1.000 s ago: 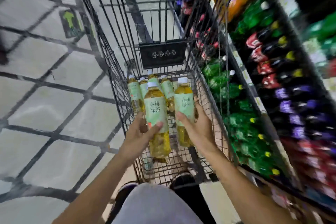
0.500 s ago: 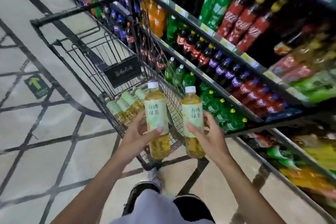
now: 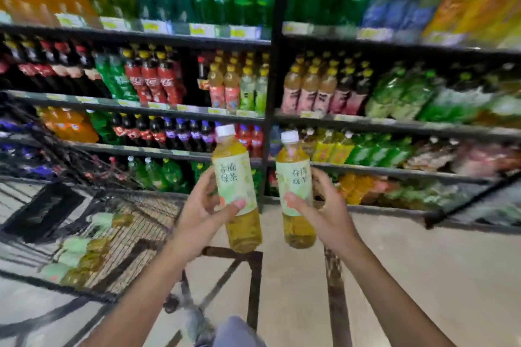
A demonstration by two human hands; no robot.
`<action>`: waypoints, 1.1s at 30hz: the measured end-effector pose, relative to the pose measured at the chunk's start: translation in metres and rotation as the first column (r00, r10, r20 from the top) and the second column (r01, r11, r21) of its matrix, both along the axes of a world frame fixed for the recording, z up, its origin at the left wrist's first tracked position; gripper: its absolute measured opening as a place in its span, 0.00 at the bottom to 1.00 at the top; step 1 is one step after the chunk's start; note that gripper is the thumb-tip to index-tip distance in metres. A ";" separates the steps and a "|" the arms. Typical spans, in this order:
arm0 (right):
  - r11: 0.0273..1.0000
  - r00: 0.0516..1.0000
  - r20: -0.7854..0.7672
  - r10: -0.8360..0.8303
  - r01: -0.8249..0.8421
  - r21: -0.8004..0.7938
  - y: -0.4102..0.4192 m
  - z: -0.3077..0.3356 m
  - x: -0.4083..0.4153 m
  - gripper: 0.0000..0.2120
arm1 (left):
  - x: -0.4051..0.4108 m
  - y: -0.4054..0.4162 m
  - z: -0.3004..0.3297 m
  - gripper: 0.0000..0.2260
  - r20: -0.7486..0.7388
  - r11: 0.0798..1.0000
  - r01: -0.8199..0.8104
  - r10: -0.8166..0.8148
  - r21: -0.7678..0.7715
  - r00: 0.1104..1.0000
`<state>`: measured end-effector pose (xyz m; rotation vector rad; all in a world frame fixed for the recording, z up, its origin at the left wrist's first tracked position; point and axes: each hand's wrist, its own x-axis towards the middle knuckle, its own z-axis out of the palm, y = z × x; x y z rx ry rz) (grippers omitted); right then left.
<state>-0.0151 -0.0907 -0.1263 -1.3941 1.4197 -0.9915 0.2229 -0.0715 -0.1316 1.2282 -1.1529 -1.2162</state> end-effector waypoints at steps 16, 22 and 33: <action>0.890 0.927 -0.007 -0.374 0.356 -0.285 0.053 0.134 -0.300 0.29 | -0.296 -0.055 0.141 0.34 0.151 0.833 0.478 -0.453 -0.280 0.878; 0.841 0.901 -0.043 -0.432 0.385 -0.380 0.004 0.172 -0.387 0.34 | -0.390 -0.118 0.181 0.35 0.156 0.772 0.516 -0.496 -0.372 0.854; 0.737 0.855 -0.064 -0.514 0.403 -0.543 -0.123 0.264 -0.538 0.32 | -0.552 -0.261 0.273 0.38 0.174 0.651 0.523 -0.524 -0.550 0.834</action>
